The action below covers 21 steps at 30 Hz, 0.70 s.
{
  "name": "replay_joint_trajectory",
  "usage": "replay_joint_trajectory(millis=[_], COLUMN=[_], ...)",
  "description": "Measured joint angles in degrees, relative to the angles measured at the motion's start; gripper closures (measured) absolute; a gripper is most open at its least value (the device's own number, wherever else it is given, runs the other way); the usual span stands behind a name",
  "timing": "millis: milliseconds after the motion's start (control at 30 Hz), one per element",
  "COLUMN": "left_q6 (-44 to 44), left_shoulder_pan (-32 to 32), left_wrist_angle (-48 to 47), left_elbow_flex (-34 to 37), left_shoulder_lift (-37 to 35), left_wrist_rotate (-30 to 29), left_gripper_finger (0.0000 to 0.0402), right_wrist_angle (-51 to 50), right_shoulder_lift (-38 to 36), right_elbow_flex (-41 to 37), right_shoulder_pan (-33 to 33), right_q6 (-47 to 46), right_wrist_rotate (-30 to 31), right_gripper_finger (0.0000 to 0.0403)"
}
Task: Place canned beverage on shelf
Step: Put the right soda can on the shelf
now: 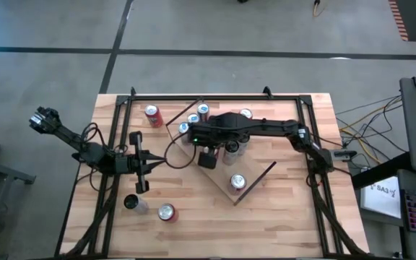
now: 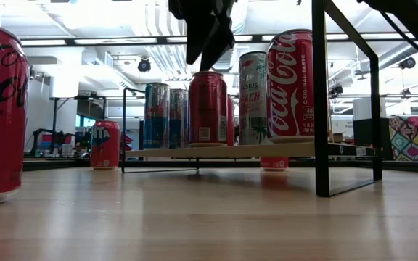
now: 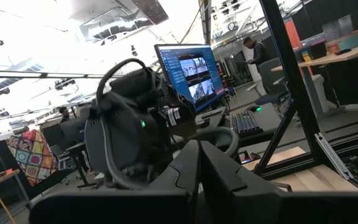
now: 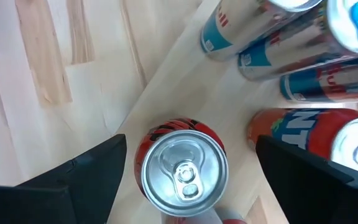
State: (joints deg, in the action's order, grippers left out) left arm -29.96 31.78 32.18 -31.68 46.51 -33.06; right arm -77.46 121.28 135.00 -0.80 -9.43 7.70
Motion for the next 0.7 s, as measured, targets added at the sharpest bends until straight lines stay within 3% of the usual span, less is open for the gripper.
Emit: replay_joint_trajectory(millis=[433,600,700], left_q6=[0.64,2.91,6.48], left_shoulder_pan=[-0.01,-0.01,-0.01], left_wrist_angle=[-0.15,0.8,3.41], left_elbow_flex=[0.0,-0.38,-0.85], left_shoulder_lift=[1.08,4.11,7.03], left_wrist_rotate=[0.0,0.02,0.02], left_gripper_finger=[0.0402,0.0402,0.0402], right_wrist_angle=[0.35,0.43,0.6], right_shoulder_lift=[-4.05,-6.98,-9.06], right_elbow_flex=[0.0,-0.36,-1.13], right_shoulder_pan=[1.1,6.0,9.25], right_q6=[-0.06,2.5,3.73], right_wrist_rotate=[3.09,9.88,10.8], right_gripper_finger=[0.0065,0.0073,0.0074])
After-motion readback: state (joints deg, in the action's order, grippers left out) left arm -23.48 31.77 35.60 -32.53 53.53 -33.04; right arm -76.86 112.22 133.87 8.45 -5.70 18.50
